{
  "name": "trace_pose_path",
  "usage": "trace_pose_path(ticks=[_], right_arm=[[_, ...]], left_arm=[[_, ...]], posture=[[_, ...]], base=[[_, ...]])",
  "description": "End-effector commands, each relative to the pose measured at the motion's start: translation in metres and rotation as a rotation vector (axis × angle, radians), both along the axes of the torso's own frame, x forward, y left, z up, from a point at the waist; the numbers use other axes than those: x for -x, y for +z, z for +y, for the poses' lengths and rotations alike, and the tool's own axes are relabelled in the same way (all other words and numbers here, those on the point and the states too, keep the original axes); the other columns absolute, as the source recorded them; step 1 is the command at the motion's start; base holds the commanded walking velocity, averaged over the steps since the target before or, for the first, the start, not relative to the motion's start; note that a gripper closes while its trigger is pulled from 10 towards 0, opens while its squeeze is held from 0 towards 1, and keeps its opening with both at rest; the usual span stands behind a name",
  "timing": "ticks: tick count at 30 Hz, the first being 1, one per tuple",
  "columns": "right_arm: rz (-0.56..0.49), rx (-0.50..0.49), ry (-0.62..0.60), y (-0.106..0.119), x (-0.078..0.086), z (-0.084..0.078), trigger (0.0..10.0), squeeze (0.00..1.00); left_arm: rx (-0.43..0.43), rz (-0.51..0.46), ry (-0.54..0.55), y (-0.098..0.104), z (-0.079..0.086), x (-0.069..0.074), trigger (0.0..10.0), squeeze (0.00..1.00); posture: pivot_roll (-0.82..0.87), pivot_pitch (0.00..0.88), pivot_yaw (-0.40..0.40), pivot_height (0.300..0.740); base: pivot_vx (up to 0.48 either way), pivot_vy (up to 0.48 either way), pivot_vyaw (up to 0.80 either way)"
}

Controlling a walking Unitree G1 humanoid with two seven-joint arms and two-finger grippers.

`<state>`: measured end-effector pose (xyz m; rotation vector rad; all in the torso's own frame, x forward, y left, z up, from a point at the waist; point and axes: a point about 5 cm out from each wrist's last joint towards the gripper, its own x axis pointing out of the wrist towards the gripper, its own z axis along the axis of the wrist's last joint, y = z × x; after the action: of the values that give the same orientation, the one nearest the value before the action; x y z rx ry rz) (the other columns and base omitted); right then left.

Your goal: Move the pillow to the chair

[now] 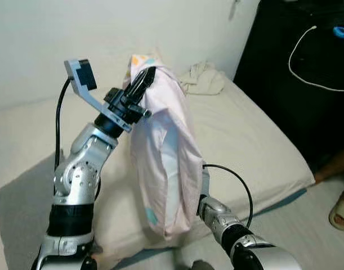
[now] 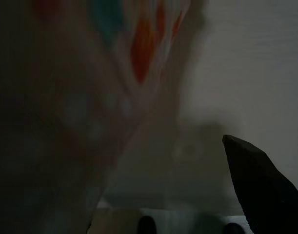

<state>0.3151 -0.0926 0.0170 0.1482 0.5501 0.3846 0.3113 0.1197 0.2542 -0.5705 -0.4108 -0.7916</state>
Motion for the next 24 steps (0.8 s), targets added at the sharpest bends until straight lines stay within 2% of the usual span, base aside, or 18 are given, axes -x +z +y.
trace_pose_path(ticks=[1, 4, 5, 6, 7, 10, 12, 14, 15, 16, 20, 24], right_arm=[[0.044, 0.028, 0.000, -0.012, 0.010, -0.003, 10.0, 0.00], [0.074, 0.050, -0.019, -0.019, 0.016, -0.009, 10.0, 0.00], [0.088, 0.062, -0.028, -0.022, 0.018, -0.012, 10.0, 0.00], [0.088, 0.062, -0.028, -0.022, 0.018, -0.012, 10.0, 0.00], [0.093, 0.066, -0.030, -0.024, 0.020, -0.013, 10.0, 0.00], [0.096, 0.063, -0.034, -0.025, 0.020, -0.014, 10.0, 0.00], [0.093, 0.074, -0.033, -0.025, 0.021, -0.015, 10.0, 0.00], [0.093, 0.060, -0.043, -0.025, 0.021, -0.016, 10.0, 0.00], [0.105, 0.072, -0.034, -0.027, 0.023, -0.017, 10.0, 0.00], [0.112, 0.077, -0.032, -0.028, 0.024, -0.017, 10.0, 0.00], [0.123, 0.089, -0.035, -0.030, 0.026, -0.018, 10.0, 0.00], [0.150, 0.109, -0.047, -0.036, 0.031, -0.023, 10.0, 0.00]], left_arm=[[-0.040, -0.036, -0.016, -0.005, -0.005, 0.007, 0.0, 0.00], [-0.126, 0.030, -0.067, -0.034, -0.013, 0.014, 0.0, 0.00], [-0.170, 0.073, -0.137, -0.053, -0.020, 0.024, 0.0, 0.00], [-0.170, 0.073, -0.137, -0.053, -0.020, 0.024, 0.0, 0.00], [-0.198, 0.098, -0.220, -0.067, -0.025, 0.034, 0.0, 0.00], [-0.235, 0.133, -0.297, -0.083, -0.029, 0.046, 0.0, 0.00], [-0.266, 0.169, -0.305, -0.095, -0.030, 0.048, 0.0, 0.00], [-0.274, 0.211, -0.260, -0.106, -0.028, 0.044, 0.0, 0.00], [-0.266, 0.245, -0.206, -0.112, -0.026, 0.038, 1.4, 0.00], [-0.255, 0.267, -0.181, -0.116, -0.024, 0.035, 10.0, 0.00], [-0.240, 0.308, -0.158, -0.127, -0.022, 0.033, 10.0, 0.00], [-0.277, 0.414, -0.135, -0.161, -0.017, 0.036, 10.0, 0.00]], posture=[[-0.12, 0.056, 0.020, 0.740], [-0.12, 0.053, 0.017, 0.740], [-0.11, 0.051, 0.016, 0.740], [-0.11, 0.051, 0.016, 0.740], [-0.11, 0.053, 0.015, 0.740], [-0.11, 0.053, 0.009, 0.740], [-0.11, 0.054, 0.006, 0.740], [-0.11, 0.054, 0.004, 0.740], [-0.11, 0.054, 0.004, 0.740], [-0.11, 0.052, 0.003, 0.740], [-0.11, 0.046, 0.001, 0.740], [-0.11, 0.040, 0.001, 0.740]], base=[[0.000, 0.000, 0.00], [0.000, 0.000, 0.00], [0.000, 0.000, 0.00], [0.000, 0.000, 0.00], [0.000, 0.000, 0.00], [0.000, 0.000, 0.00], [0.000, 0.000, 0.00], [0.000, 0.000, 0.00], [0.000, 0.000, 0.00], [0.000, 0.000, -0.52], [0.000, 0.000, -0.60], [0.000, 0.000, -0.65]])
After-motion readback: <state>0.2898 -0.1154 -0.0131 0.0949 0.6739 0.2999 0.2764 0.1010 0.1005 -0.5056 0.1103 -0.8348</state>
